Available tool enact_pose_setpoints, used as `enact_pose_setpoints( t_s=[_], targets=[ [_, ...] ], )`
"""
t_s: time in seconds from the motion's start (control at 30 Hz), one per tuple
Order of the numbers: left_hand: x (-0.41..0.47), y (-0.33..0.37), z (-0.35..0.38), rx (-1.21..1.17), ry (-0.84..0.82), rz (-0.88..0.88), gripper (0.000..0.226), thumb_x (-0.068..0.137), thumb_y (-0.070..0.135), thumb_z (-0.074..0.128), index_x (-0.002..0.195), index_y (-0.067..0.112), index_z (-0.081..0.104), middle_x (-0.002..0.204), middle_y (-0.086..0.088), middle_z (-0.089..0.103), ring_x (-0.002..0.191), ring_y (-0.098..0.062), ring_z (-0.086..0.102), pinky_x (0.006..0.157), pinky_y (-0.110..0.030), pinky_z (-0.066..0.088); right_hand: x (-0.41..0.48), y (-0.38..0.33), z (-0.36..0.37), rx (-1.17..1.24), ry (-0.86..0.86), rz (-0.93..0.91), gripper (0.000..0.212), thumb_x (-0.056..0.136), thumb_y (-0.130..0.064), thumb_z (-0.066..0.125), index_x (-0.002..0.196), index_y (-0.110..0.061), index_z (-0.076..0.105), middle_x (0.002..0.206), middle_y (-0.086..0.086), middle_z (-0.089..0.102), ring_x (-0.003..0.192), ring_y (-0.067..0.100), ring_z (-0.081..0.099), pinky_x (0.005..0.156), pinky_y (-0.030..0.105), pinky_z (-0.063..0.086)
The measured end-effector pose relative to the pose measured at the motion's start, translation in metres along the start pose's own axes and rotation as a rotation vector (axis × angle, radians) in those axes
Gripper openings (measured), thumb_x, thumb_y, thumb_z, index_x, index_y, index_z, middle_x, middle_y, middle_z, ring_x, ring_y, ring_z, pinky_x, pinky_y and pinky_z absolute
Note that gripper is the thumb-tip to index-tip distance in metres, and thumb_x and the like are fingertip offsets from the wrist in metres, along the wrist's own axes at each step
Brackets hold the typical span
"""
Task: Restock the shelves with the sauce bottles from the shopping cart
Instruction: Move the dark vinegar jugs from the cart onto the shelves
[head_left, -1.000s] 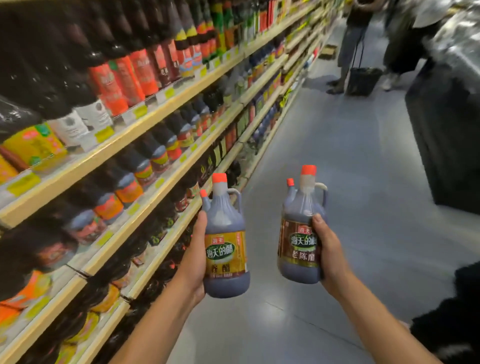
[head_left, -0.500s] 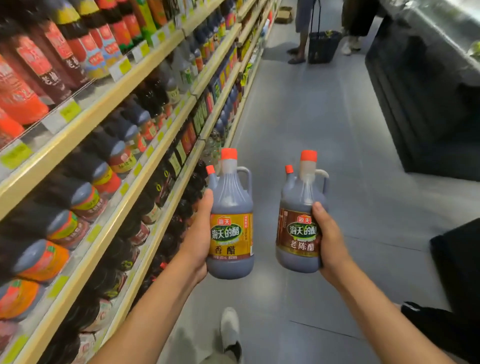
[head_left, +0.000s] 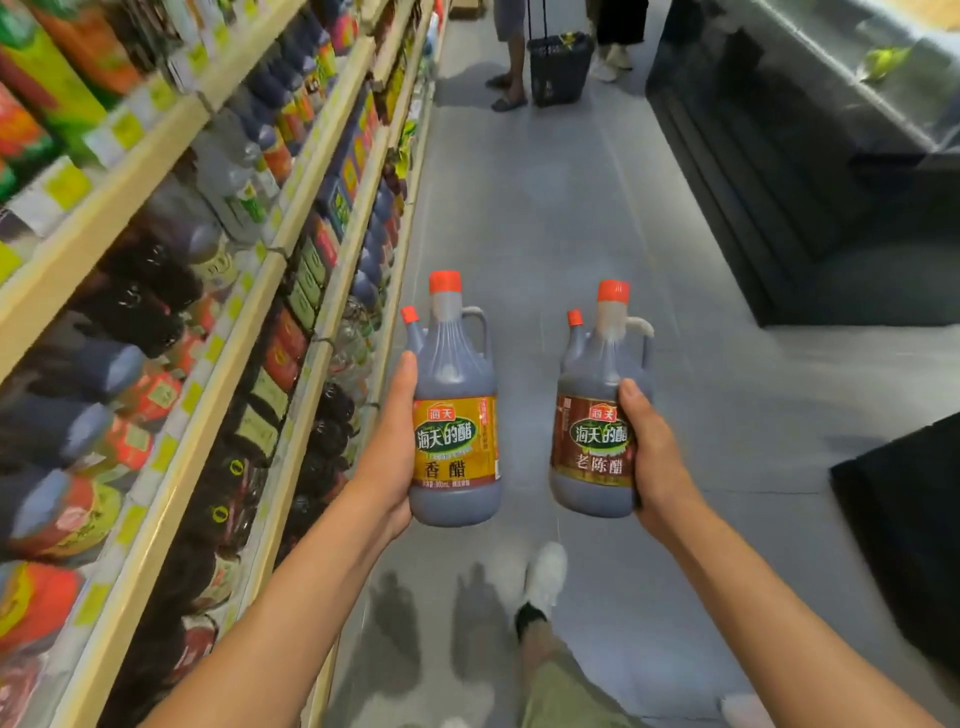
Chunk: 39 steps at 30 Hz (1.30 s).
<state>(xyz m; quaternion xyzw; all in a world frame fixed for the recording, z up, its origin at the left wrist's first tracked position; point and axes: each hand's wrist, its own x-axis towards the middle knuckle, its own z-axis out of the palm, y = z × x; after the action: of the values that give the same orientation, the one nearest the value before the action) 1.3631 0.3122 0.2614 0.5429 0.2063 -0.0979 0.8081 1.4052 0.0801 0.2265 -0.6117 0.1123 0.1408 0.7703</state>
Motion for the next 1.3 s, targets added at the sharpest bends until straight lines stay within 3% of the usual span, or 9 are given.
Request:
enact_pose_setpoints(
  t_s=[0.2, 0.3, 0.37, 0.47, 0.63, 0.77, 0.87, 1.07, 1.3],
  targets=[
    [0.122, 0.043, 0.032, -0.009, 0.062, -0.017, 0.077, 0.079, 0.078, 0.048, 0.125, 0.02, 0.068, 0.101, -0.017, 0.075, 0.085, -0.029, 0.074, 0.085, -0.047, 0.059, 0.128, -0.046, -0.006, -0.015, 0.017, -0.007, 0.067, 0.075, -0.058, 0.067, 0.121, -0.009, 0.065, 0.107, 0.023, 0.073, 0.099, 0.042, 0.07, 0.095, 0.063, 0.052],
    [0.176, 0.067, 0.047, -0.025, 0.111, -0.008, 0.069, 0.081, 0.075, 0.046, 0.116, 0.021, 0.07, 0.097, -0.015, 0.076, 0.083, -0.027, 0.075, 0.083, -0.045, 0.058, 0.192, -0.075, -0.002, -0.027, 0.001, 0.002, 0.053, 0.079, -0.053, 0.062, 0.113, -0.014, 0.068, 0.105, 0.022, 0.074, 0.094, 0.039, 0.071, 0.095, 0.062, 0.052],
    [0.212, 0.082, 0.055, -0.049, 0.133, -0.014, 0.063, 0.087, 0.072, 0.043, 0.115, 0.023, 0.07, 0.096, -0.015, 0.077, 0.082, -0.027, 0.075, 0.081, -0.043, 0.059, 0.234, -0.093, 0.004, -0.049, -0.023, 0.004, 0.058, 0.074, -0.06, 0.068, 0.109, -0.014, 0.07, 0.105, 0.023, 0.073, 0.097, 0.042, 0.07, 0.096, 0.062, 0.051],
    [0.262, 0.105, 0.059, -0.053, 0.154, -0.019, 0.063, 0.092, 0.072, 0.039, 0.122, 0.024, 0.066, 0.105, -0.015, 0.076, 0.089, -0.029, 0.075, 0.079, -0.043, 0.062, 0.296, -0.115, 0.016, -0.074, -0.059, -0.001, 0.084, 0.049, -0.077, 0.08, 0.103, -0.014, 0.073, 0.104, 0.024, 0.073, 0.1, 0.045, 0.068, 0.094, 0.057, 0.053],
    [0.36, 0.15, 0.05, -0.037, 0.176, 0.017, 0.078, 0.081, 0.082, 0.052, 0.139, 0.029, 0.056, 0.127, -0.018, 0.068, 0.112, -0.039, 0.068, 0.097, -0.061, 0.053, 0.399, -0.146, 0.04, -0.11, -0.074, -0.012, 0.078, 0.053, -0.072, 0.076, 0.104, -0.013, 0.07, 0.095, 0.017, 0.076, 0.088, 0.034, 0.073, 0.09, 0.053, 0.055],
    [0.449, 0.19, 0.031, -0.012, 0.194, 0.021, 0.094, 0.068, 0.089, 0.06, 0.142, 0.031, 0.053, 0.131, -0.013, 0.067, 0.112, -0.035, 0.07, 0.096, -0.057, 0.055, 0.48, -0.164, 0.068, -0.097, -0.053, -0.023, 0.097, 0.043, -0.083, 0.078, 0.113, -0.016, 0.068, 0.106, 0.021, 0.074, 0.095, 0.038, 0.071, 0.089, 0.052, 0.056],
    [0.51, 0.227, 0.021, -0.005, 0.162, 0.0, 0.101, 0.06, 0.09, 0.066, 0.141, 0.03, 0.054, 0.13, -0.013, 0.068, 0.112, -0.035, 0.069, 0.099, -0.057, 0.053, 0.536, -0.185, 0.093, -0.066, -0.015, -0.032, 0.071, 0.067, -0.07, 0.07, 0.115, -0.018, 0.065, 0.113, 0.024, 0.071, 0.097, 0.038, 0.071, 0.092, 0.054, 0.055],
    [0.628, 0.297, 0.019, -0.006, 0.078, -0.037, 0.061, 0.09, 0.071, 0.039, 0.121, 0.026, 0.066, 0.101, -0.009, 0.078, 0.087, -0.024, 0.076, 0.085, -0.042, 0.059, 0.649, -0.219, 0.128, -0.047, 0.049, -0.037, 0.052, 0.078, -0.058, 0.06, 0.114, -0.022, 0.065, 0.108, 0.016, 0.074, 0.103, 0.041, 0.069, 0.093, 0.054, 0.055],
    [0.771, 0.359, 0.036, -0.021, 0.111, -0.063, 0.063, 0.092, 0.071, 0.04, 0.119, 0.021, 0.068, 0.102, -0.015, 0.077, 0.087, -0.027, 0.076, 0.086, -0.045, 0.058, 0.797, -0.257, 0.15, -0.064, 0.052, -0.032, 0.063, 0.067, -0.065, 0.069, 0.11, -0.019, 0.068, 0.106, 0.02, 0.074, 0.093, 0.035, 0.073, 0.085, 0.047, 0.059]
  ],
)
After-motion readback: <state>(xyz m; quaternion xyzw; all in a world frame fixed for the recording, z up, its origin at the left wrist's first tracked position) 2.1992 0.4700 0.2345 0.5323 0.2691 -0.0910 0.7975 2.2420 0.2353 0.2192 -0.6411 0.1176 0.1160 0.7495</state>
